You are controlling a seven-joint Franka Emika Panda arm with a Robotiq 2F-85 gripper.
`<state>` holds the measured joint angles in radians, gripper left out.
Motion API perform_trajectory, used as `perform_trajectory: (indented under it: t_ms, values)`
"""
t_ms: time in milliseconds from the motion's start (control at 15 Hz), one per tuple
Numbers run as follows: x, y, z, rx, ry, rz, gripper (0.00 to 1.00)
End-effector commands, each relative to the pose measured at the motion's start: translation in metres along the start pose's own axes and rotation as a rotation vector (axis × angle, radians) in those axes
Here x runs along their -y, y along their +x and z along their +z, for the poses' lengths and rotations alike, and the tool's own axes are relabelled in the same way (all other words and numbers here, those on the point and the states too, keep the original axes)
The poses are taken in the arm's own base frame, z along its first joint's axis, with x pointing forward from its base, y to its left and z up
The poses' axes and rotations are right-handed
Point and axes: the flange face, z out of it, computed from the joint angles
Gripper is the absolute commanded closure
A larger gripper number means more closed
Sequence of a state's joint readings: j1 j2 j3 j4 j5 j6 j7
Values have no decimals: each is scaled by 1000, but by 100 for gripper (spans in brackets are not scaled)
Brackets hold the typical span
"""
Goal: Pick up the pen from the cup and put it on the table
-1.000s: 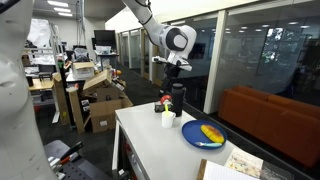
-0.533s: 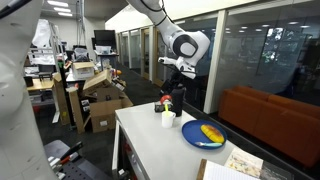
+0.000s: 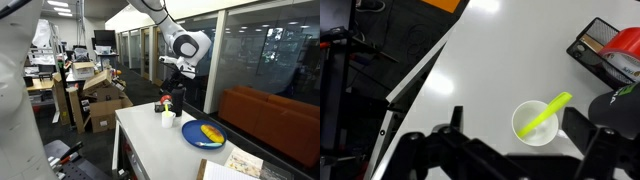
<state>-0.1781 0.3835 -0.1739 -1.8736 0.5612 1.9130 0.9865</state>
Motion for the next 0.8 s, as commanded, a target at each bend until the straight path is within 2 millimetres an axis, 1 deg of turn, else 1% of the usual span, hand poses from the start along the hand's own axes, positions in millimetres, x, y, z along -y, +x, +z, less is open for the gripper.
perform_trajectory:
  t_ms: [0, 200, 467, 733]
  values:
    - [0, 0, -1, 0, -1, 0, 0]
    - [9, 6, 14, -2, -14, -19, 0]
    - [21, 25, 35, 1, -25, 19, 0]
    - [34, 43, 48, 7, -28, 52, 0]
